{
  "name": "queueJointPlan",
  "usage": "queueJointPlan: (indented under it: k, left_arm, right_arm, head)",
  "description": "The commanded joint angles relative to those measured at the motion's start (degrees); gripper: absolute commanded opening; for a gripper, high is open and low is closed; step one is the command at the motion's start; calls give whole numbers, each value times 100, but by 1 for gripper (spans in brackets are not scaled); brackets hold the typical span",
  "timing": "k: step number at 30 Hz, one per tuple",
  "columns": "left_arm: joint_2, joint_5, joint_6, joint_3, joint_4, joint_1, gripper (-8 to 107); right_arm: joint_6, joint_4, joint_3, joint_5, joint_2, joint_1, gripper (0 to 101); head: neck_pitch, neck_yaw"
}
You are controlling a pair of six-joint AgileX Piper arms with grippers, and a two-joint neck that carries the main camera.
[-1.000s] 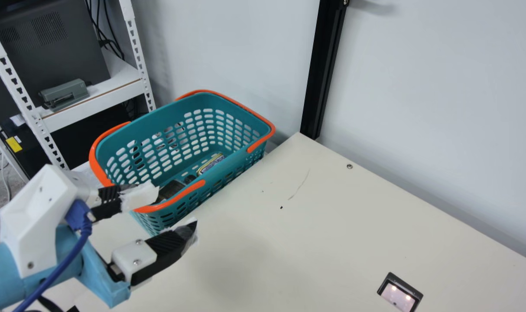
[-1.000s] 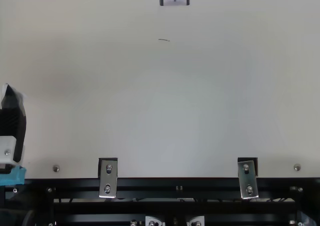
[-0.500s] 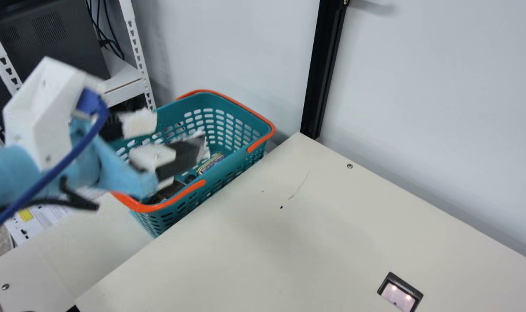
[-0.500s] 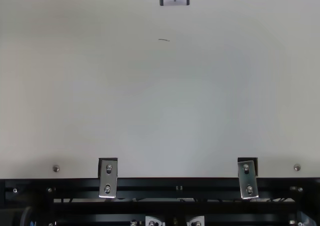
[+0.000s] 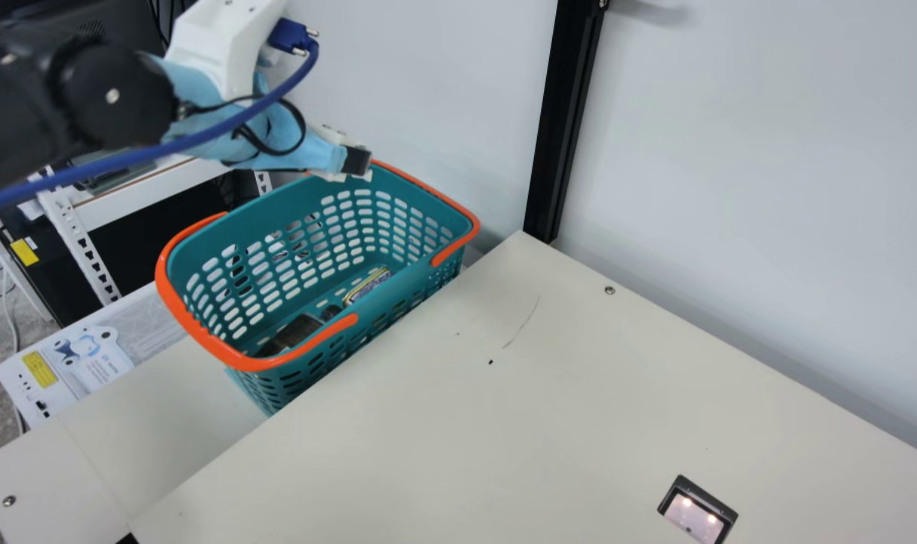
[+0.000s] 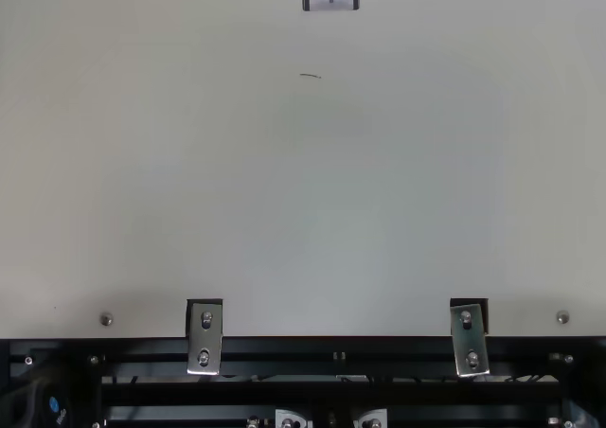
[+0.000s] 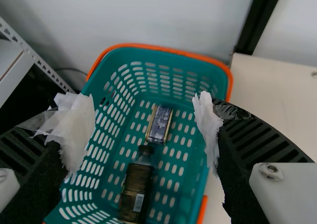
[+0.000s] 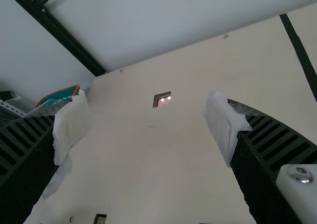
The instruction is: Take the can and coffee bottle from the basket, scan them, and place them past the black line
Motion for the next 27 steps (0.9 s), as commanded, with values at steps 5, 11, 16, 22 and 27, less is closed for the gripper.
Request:
queueJointPlan:
  k: [5, 11, 16, 22, 27]
  left_arm:
    - [1387, 960, 816, -1178, -331, 313, 90]
    - [1447, 1022, 864, -1242, -350, 328, 90]
    - [1447, 1032, 867, -1251, -347, 328, 90]
    - [1785, 1232, 582, -1510, -83, 270, 90]
    - [2461, 1312, 216, -1974, 446, 127, 90]
  right_arm:
    - [0, 0, 0, 0, 0, 0, 101]
    - [0, 0, 0, 0, 0, 0, 101]
    - [0, 0, 0, 0, 0, 0, 101]
    - [0, 0, 0, 0, 0, 0, 101]
    - [0, 0, 0, 0, 0, 0, 101]
  head:
    - [-146, 72]
    - [-146, 72]
    - [-146, 72]
    - [-146, 72]
    - [-146, 72]
